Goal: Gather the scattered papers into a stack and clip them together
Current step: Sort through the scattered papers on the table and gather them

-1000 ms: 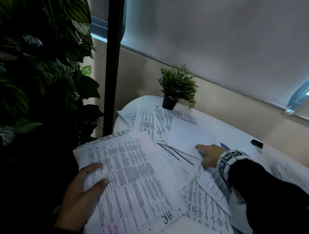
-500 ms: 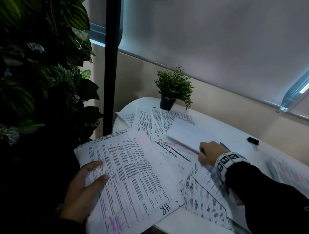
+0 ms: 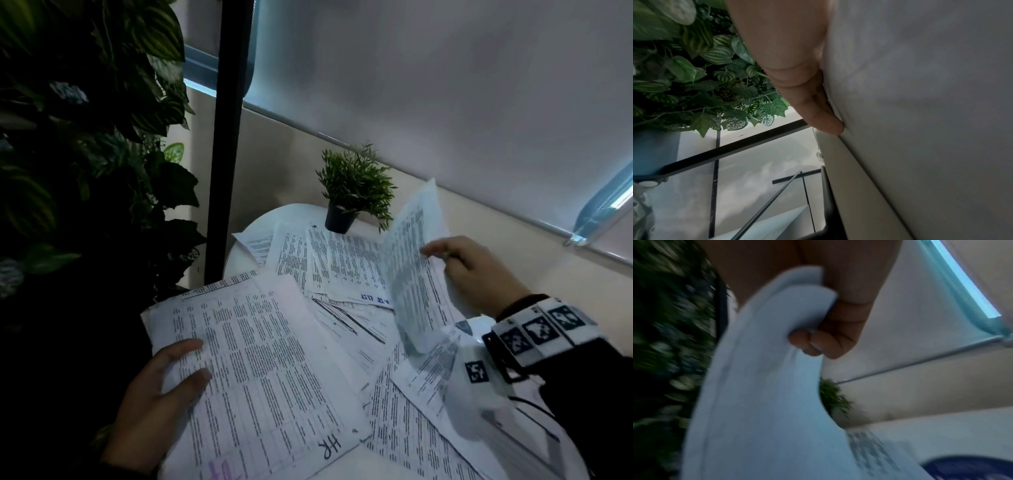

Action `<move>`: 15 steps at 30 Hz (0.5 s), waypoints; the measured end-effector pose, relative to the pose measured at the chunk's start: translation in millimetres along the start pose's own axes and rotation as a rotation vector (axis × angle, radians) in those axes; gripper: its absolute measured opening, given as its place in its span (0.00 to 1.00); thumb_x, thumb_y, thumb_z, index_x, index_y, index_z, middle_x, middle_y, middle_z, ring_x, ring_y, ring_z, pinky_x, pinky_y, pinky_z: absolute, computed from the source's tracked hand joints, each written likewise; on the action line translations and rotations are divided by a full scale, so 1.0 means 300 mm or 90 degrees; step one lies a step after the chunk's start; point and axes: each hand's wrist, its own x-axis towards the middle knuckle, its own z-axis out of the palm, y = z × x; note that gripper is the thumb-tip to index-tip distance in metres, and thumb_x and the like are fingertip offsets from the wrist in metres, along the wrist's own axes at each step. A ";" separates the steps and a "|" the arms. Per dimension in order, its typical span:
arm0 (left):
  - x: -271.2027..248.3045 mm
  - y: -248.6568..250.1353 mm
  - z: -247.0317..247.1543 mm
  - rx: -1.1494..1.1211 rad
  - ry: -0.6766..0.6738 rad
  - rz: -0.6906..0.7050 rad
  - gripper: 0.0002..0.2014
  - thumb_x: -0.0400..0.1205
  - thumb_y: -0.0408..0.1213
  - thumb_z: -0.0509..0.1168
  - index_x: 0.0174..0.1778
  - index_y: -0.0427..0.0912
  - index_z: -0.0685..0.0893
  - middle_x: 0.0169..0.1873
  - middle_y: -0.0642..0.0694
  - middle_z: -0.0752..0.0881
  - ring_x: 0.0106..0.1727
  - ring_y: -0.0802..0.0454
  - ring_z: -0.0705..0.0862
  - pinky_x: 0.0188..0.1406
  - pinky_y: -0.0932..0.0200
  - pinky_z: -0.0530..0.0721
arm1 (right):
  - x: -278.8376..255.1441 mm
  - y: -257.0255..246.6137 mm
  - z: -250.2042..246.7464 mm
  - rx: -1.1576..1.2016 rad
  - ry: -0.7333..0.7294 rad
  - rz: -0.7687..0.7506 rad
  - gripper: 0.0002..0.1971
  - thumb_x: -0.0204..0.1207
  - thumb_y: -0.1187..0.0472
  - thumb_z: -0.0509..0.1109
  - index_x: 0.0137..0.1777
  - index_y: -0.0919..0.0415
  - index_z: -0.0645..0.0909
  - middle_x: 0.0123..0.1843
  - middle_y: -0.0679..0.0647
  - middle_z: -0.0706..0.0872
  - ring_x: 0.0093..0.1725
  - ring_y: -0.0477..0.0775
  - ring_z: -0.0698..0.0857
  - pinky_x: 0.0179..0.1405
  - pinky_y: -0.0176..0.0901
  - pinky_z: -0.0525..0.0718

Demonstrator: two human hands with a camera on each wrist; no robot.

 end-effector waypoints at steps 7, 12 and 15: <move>0.044 -0.016 -0.025 -0.030 -0.005 -0.064 0.12 0.83 0.21 0.59 0.59 0.35 0.81 0.72 0.40 0.75 0.73 0.44 0.76 0.62 0.58 0.74 | -0.088 -0.257 -0.046 0.841 -0.052 -0.014 0.18 0.64 0.75 0.67 0.35 0.51 0.91 0.35 0.49 0.90 0.29 0.45 0.86 0.32 0.34 0.86; 0.054 0.025 0.018 -0.025 0.058 -0.057 0.19 0.87 0.43 0.55 0.39 0.43 0.89 0.32 0.48 0.88 0.35 0.51 0.86 0.42 0.63 0.86 | -0.153 -0.098 0.215 0.330 -0.403 0.092 0.19 0.78 0.77 0.59 0.52 0.56 0.86 0.25 0.35 0.84 0.19 0.37 0.70 0.23 0.29 0.72; 0.089 0.023 0.008 -0.031 0.080 -0.028 0.20 0.86 0.43 0.58 0.69 0.33 0.75 0.38 0.44 0.89 0.39 0.52 0.85 0.24 0.75 0.80 | -0.167 -0.071 0.274 0.176 -0.481 0.009 0.18 0.78 0.72 0.63 0.57 0.49 0.83 0.35 0.29 0.84 0.29 0.31 0.79 0.36 0.28 0.73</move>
